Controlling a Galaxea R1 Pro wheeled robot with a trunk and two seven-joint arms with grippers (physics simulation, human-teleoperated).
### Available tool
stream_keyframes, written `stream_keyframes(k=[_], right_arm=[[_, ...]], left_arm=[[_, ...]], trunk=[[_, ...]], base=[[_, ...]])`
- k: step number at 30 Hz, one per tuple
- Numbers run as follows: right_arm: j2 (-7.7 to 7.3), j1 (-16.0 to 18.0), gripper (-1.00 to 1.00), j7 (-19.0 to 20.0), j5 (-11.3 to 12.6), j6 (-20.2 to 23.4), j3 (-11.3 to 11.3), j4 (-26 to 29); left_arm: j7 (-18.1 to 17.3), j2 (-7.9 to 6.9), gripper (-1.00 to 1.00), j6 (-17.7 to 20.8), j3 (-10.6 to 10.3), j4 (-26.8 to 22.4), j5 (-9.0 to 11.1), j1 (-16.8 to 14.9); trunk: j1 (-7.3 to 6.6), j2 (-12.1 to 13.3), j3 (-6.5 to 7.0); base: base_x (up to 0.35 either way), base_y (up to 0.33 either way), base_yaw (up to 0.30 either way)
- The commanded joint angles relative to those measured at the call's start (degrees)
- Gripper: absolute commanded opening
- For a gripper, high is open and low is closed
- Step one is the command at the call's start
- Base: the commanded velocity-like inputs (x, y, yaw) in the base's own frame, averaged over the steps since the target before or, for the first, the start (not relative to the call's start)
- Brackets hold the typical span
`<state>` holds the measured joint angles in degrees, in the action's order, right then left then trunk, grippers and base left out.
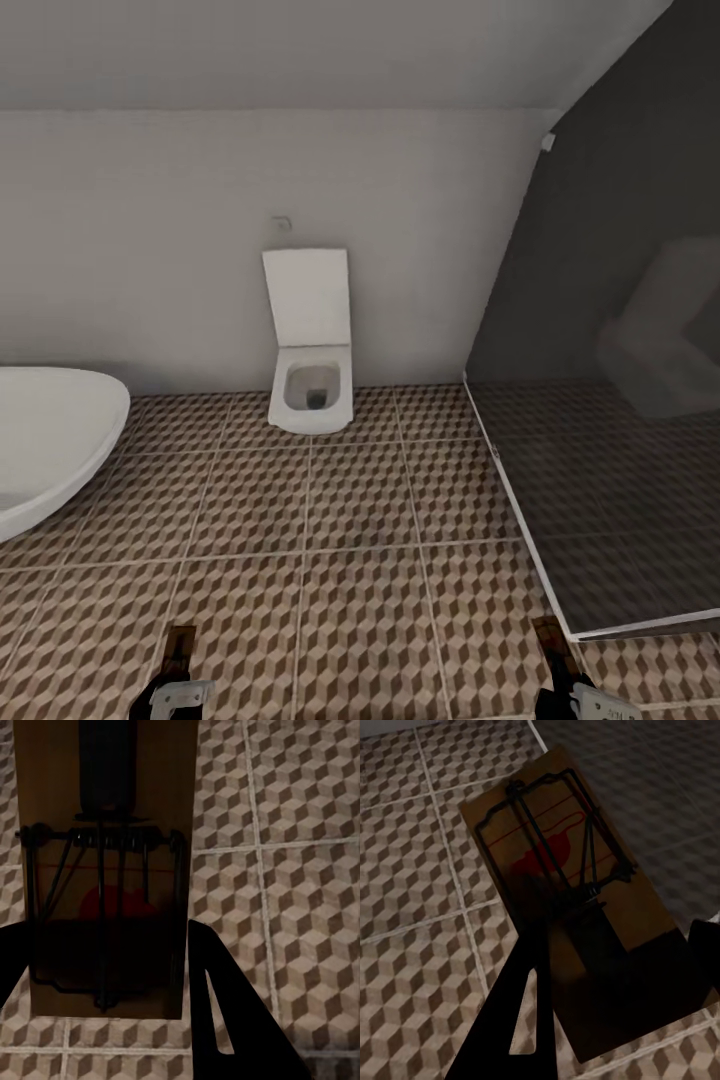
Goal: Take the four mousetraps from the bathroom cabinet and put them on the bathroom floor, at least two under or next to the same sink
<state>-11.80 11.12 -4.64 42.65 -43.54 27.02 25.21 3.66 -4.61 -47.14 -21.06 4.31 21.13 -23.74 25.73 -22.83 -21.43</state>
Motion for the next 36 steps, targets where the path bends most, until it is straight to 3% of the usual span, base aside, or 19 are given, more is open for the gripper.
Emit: stream_keyframes(k=[1, 36], right_arm=[[-0.09, 0.05, -1.0, -0.55, 0.16, -0.2, 0.49, 0.07], [-0.07, 0.05, -1.0, -0.55, 0.11, -0.14, 0.51, 0.06]], left_arm=[[0.65, 0.04, -1.0, -0.24, -0.47, 0.18, -0.21, -0.08], [0.68, 0.03, -1.0, -0.24, -0.47, 0.18, -0.21, -0.08]], trunk=[[0.05, -0.09, -0.08], [0.05, -0.09, -0.08]], base=[[0.203, 0.021, 0.0], [0.023, 0.001, 0.0]])
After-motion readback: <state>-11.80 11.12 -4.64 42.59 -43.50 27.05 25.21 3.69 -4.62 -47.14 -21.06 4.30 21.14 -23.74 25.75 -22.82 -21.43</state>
